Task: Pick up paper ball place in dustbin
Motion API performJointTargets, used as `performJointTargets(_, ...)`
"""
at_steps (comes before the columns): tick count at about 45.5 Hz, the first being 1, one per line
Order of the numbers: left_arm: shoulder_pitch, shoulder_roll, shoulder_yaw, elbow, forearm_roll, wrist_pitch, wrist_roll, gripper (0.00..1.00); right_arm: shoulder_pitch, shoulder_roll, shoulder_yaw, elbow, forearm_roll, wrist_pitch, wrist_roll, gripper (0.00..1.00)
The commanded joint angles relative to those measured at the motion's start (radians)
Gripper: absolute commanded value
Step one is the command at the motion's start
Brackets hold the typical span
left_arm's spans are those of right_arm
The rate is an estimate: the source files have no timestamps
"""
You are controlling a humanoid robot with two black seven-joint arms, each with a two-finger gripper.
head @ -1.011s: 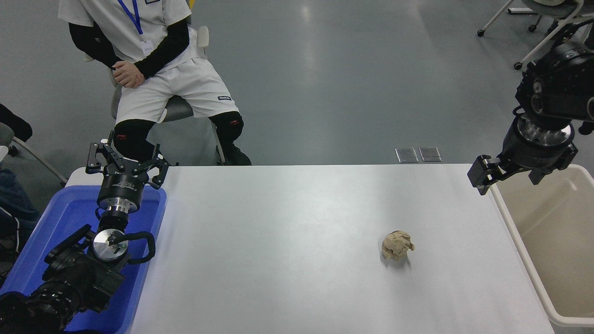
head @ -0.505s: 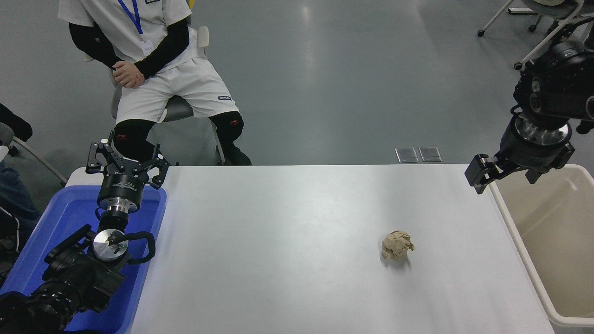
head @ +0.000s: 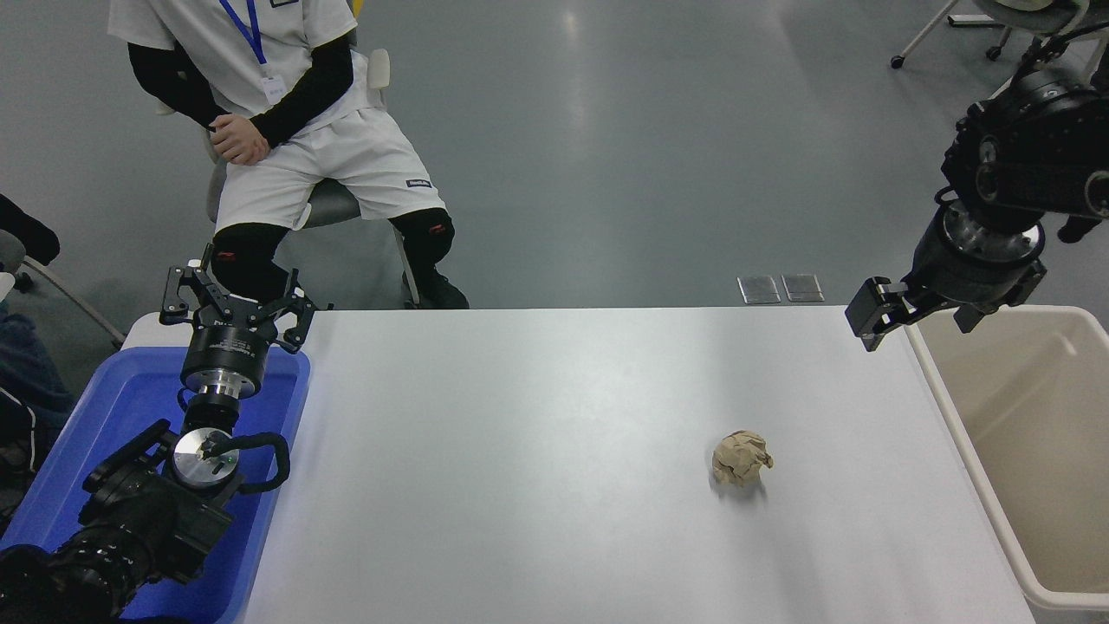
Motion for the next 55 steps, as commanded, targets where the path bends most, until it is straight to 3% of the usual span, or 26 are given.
performJointTargets(1,0.000,0.000,0.000,0.000,0.000,0.000,0.000,0.99,-0.006,0.000,0.065,-0.014,0.000,0.000,0.000,1.00)
performJointTargets(55,0.000,0.000,0.000,0.000,0.000,0.000,0.000,0.99,-0.303,0.049,0.238,-0.117,0.008,0.000,-0.003,1.00)
